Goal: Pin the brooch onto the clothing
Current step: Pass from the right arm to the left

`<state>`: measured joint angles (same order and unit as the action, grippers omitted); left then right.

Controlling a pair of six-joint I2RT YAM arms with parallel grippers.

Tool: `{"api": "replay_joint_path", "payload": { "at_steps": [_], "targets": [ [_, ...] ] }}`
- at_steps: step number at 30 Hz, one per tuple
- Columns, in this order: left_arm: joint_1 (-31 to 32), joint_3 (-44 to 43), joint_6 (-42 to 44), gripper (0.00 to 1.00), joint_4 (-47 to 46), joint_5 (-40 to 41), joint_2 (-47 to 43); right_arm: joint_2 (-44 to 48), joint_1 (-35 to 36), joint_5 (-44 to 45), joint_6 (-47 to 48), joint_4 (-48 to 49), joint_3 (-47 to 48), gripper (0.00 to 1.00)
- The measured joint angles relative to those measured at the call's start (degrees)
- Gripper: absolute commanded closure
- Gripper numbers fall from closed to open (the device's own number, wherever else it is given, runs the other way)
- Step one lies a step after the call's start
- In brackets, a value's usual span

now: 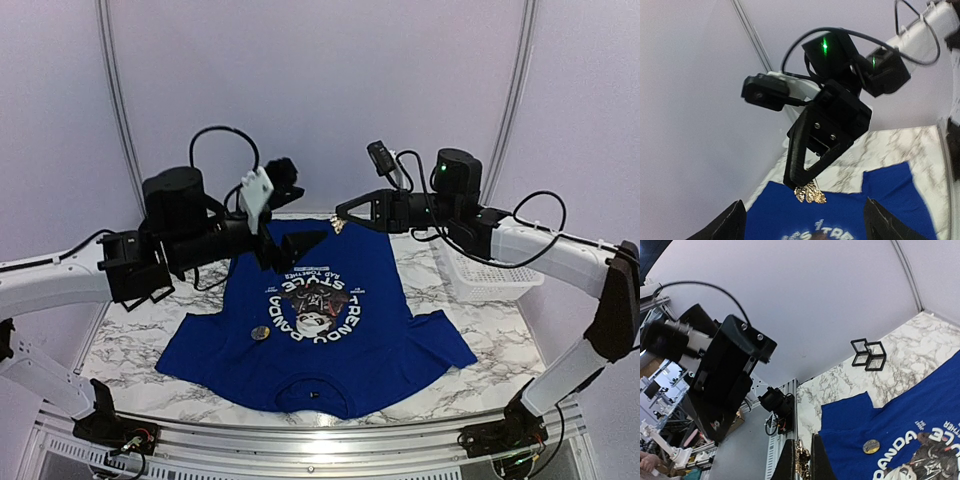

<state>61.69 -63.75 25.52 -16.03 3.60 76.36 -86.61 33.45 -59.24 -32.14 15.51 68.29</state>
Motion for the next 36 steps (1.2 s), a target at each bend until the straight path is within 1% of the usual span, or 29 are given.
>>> {"api": "replay_joint_path", "payload": {
  "at_steps": [1,3,6,8,11,14,18,21,25,27,33,34,36],
  "targets": [
    [-2.4,-1.6,-5.6,0.21,1.8,-5.0,-0.5,0.5,0.2,0.4,2.2,-1.3,0.5,1.00],
    [-5.7,-3.7,-13.6,0.26,3.6,-12.0,-0.5,1.6,0.5,1.0,5.3,-3.1,1.2,1.00],
    [-9.0,-5.3,-24.0,0.28,6.3,-21.6,-0.1,3.7,1.7,1.6,10.1,-5.1,1.3,1.00],
    [-9.6,-6.3,-28.3,0.31,7.9,-25.6,0.7,4.8,2.8,2.0,12.9,-6.2,1.3,1.00],
    [-9.5,-8.5,-33.1,0.39,10.4,-29.8,2.8,6.1,4.2,3.3,16.6,-7.3,1.4,1.00],
    [-9.5,-9.4,-35.5,0.47,11.8,-31.2,3.7,6.9,5.3,4.9,20.0,-8.3,1.4,1.00],
    [-9.5,-9.4,-36.9,0.58,12.1,-31.0,3.8,7.6,6.5,6.6,22.9,-9.4,1.3,1.00],
    [-9.5,-9.4,-37.0,0.69,12.1,-30.9,3.8,7.9,7.3,7.3,24.3,-9.7,1.3,1.00],
    [-9.5,-9.4,-37.6,0.78,12.1,-31.0,3.8,7.9,7.6,7.6,25.2,-10.1,1.4,1.00],
    [-9.5,-9.4,-37.7,0.80,12.0,-31.0,3.8,7.9,7.7,7.9,25.5,-10.1,1.3,1.00],
    [-9.5,-9.4,-38.1,0.80,12.0,-31.0,4.5,7.9,8.3,8.4,26.4,-10.1,1.3,1.00],
    [-9.5,-9.4,-38.2,0.82,12.0,-31.0,4.7,7.9,8.4,8.6,26.4,-10.1,1.3,1.00],
    [-9.5,-9.4,-38.2,0.89,12.0,-30.9,5.1,7.9,8.6,8.9,26.6,-10.1,1.4,1.00]
  ]
}}
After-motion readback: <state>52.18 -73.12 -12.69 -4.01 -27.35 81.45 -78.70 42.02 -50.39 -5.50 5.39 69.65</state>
